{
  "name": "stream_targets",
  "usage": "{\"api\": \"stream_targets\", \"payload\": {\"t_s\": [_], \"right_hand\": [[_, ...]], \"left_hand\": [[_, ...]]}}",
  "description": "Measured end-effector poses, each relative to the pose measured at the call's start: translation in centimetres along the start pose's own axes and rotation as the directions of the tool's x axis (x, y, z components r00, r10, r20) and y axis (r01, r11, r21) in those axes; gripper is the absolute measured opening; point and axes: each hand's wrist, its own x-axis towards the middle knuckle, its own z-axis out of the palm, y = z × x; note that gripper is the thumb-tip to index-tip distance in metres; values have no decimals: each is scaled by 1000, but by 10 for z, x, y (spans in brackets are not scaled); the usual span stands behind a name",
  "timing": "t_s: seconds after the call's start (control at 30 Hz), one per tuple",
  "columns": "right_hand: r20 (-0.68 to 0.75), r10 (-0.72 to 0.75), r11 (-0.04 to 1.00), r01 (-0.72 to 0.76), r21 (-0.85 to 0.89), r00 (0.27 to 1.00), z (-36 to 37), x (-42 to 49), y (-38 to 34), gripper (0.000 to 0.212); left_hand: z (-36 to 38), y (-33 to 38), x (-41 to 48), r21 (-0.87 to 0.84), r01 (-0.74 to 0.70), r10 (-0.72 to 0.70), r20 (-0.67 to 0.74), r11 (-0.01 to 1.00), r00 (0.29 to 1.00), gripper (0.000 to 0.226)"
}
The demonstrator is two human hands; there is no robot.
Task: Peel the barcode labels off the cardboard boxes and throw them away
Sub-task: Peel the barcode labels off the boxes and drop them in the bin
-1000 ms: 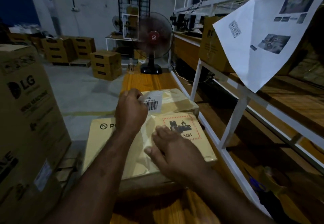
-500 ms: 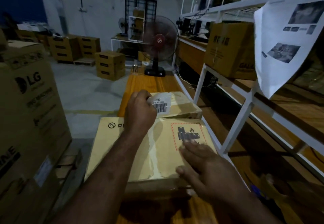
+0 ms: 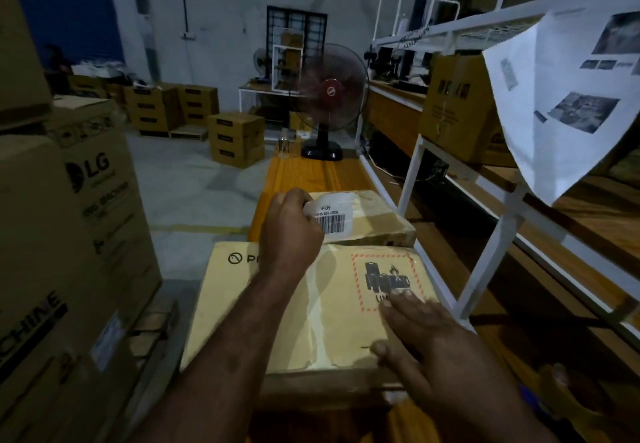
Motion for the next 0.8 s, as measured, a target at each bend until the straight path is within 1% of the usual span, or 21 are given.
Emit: {"api": "stream_targets", "payload": {"t_s": [0.03,0.1,0.13,0.17,0.27,0.33,0.37,0.43,0.5,0.53,0.57,0.63,0.7,0.8], "right_hand": [[-28,8,1000,-8,4,1000,-2,4,3,110],[-97,29,1000,-28,11,995,-2,28,4,84],[-129,34,999,-32,15,991,-2,42,1,77],[-154,35,999,-33,12,987,-1,55,-4,74],[-159,18,1000,-19,-7,987,0,72,-21,72],[-128,-31,999,35,27,991,4,57,-28,69],[-111,-82,995,87,44,990,6,44,-29,71],[-93,-147,984,155,90,985,11,18,-24,83],[-96,-111,980,125,155,989,7,-1,-10,96],[-99,-72,980,88,178,992,4,-5,-3,93],[-103,-34,980,53,189,994,1,-5,4,84],[-134,26,987,-4,162,991,-5,6,11,66],[-165,63,996,-51,76,984,-6,22,9,68],[-118,46,999,-43,23,992,-4,38,-12,76]], "left_hand": [[0,1,-2,11,-10,10,5,1000,1000,22],[-2,1,-5,21,-32,32,6,999,999,21],[-4,0,-6,24,-43,43,-3,999,999,20],[-6,-2,-7,30,-51,51,-15,998,999,18],[-11,-6,-6,14,-35,35,-48,999,998,18],[-11,-6,-4,-5,-23,23,-49,1000,999,18],[-9,-6,-3,-12,-15,15,-49,1000,999,19],[-6,-6,-1,-19,-6,5,-53,1000,999,18],[-5,-5,-2,-13,-5,4,-51,1000,999,17],[-5,-4,-3,-8,-7,7,-48,1000,999,16],[-6,-3,-5,-2,-13,13,-45,1000,999,16],[-9,-1,-10,6,-30,31,-37,1000,999,15],[-13,1,-15,4,-39,39,-39,999,998,15],[-19,2,-16,-5,-31,30,-65,1000,997,16]]}}
